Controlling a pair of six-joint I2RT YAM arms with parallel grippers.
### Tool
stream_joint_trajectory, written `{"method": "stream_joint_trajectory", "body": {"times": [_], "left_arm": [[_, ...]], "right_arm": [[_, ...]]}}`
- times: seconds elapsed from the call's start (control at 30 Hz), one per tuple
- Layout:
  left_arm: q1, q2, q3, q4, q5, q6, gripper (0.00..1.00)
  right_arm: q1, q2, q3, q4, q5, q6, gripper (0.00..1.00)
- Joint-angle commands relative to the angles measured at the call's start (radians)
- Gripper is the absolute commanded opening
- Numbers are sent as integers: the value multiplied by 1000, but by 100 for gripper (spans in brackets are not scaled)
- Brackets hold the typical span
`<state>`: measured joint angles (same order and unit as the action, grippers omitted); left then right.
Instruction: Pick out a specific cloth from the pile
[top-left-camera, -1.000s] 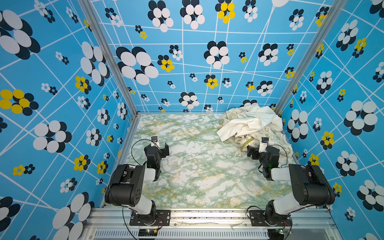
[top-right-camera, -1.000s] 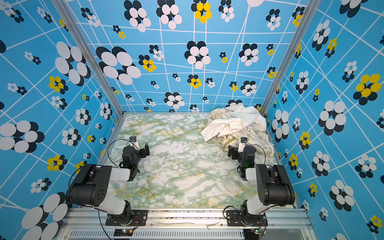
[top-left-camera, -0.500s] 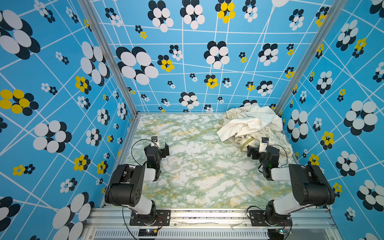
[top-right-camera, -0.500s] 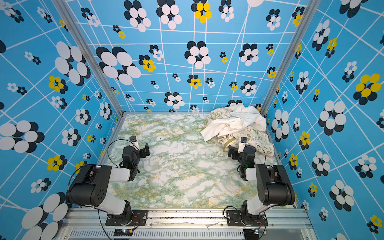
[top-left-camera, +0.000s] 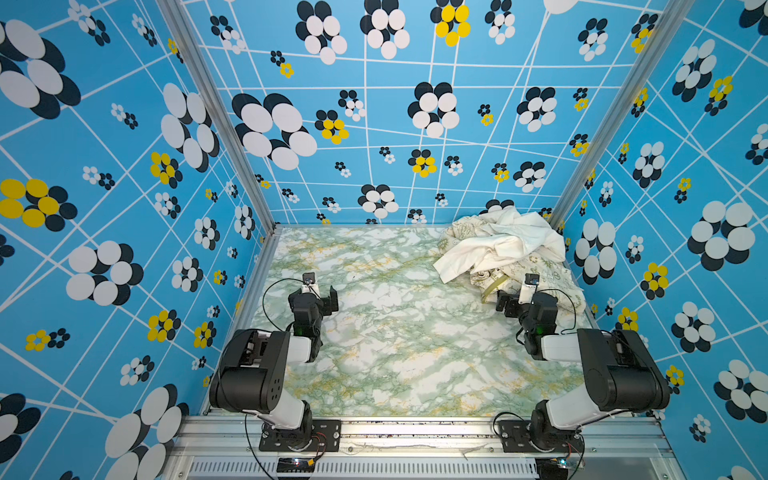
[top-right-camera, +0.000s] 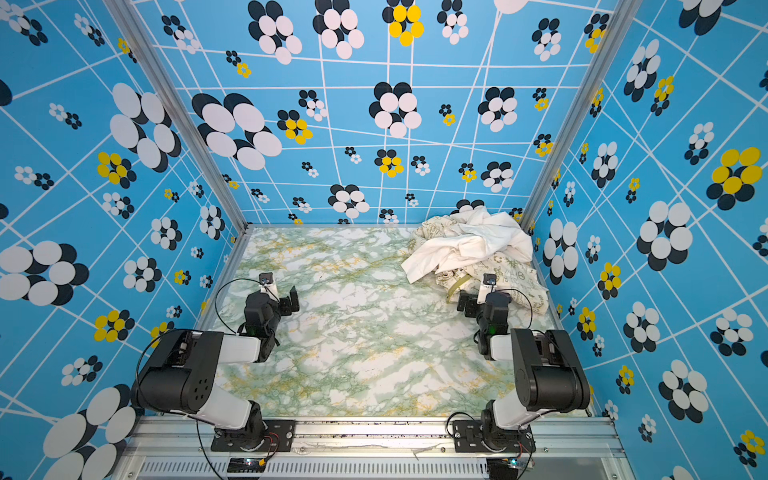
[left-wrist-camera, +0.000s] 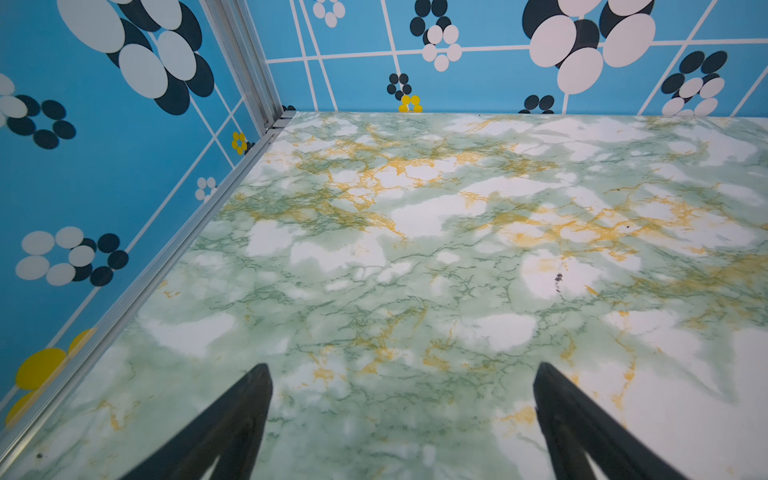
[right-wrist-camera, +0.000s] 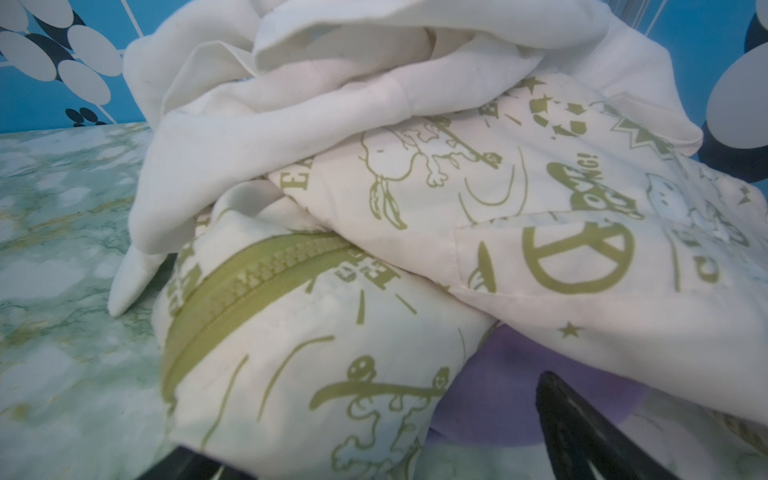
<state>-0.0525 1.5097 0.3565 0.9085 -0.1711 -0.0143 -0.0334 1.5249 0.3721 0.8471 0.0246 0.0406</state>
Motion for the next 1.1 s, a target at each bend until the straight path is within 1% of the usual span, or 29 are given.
{"method": "stream_joint_trajectory", "body": {"times": [0.0,0.1,0.27,0.37,0.5,0.63,0.73,0.83,0.93,1.0,1.07], "left_arm": [[-9,-146,16,-120,4,4,99],[-23,-308,40,-310,2,-4,99],[-53,-586,60,-549,35,-64,99],[-64,-726,67,-659,56,-133,99],[-75,-859,67,-744,124,-209,99],[-85,-920,86,-813,166,-256,99],[-90,-930,101,-832,204,-280,99],[-101,-910,131,-864,267,-289,99],[-136,-879,161,-906,323,-275,99],[-173,-865,180,-935,343,-254,99],[-219,-856,200,-968,348,-236,99]], "right_arm": [[4,-114,87,-212,56,32,99],[4,-217,157,-423,72,66,99],[5,-386,177,-596,39,148,99],[4,-468,191,-688,26,180,99],[4,-525,240,-839,38,194,99],[4,-533,266,-937,68,266,96],[-12,-523,259,-966,84,350,87],[-40,-501,250,-945,47,428,77],[-67,-460,248,-908,3,518,70],[-89,-430,246,-884,-34,579,68],[-108,-396,245,-859,-66,625,68]]}}
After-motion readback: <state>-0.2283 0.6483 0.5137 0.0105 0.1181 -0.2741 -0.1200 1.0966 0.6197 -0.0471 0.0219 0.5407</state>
